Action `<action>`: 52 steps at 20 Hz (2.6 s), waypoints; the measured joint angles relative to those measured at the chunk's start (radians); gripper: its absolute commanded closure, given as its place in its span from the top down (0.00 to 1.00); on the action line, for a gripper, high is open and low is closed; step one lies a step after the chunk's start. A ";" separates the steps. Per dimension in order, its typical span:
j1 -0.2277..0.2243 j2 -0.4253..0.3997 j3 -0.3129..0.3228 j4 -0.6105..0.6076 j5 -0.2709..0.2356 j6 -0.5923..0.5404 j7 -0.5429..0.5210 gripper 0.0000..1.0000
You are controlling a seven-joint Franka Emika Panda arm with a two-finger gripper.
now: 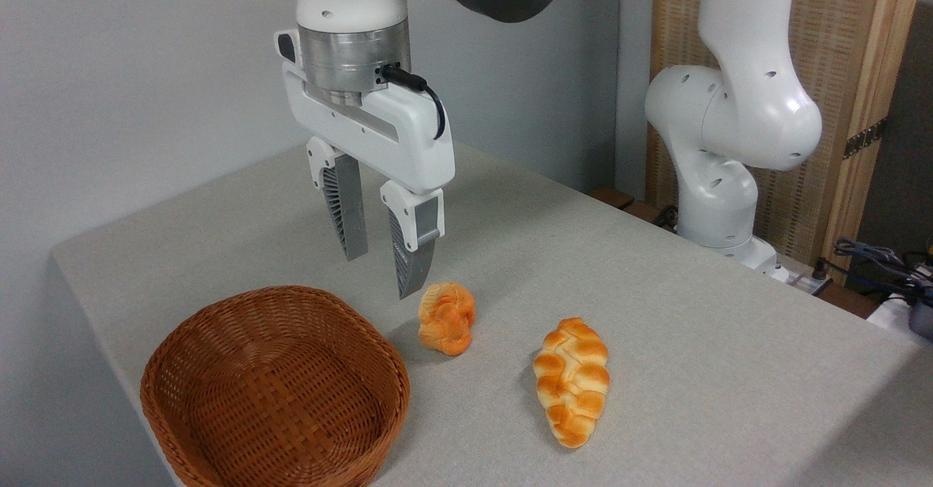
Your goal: Put bread into the basket
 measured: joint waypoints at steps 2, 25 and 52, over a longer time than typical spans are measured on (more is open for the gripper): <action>0.000 0.000 0.000 0.000 0.000 -0.006 0.003 1.00; 0.000 0.001 0.000 0.000 0.000 -0.035 0.007 1.00; -0.053 0.007 -0.014 -0.244 -0.013 -0.031 -0.044 0.99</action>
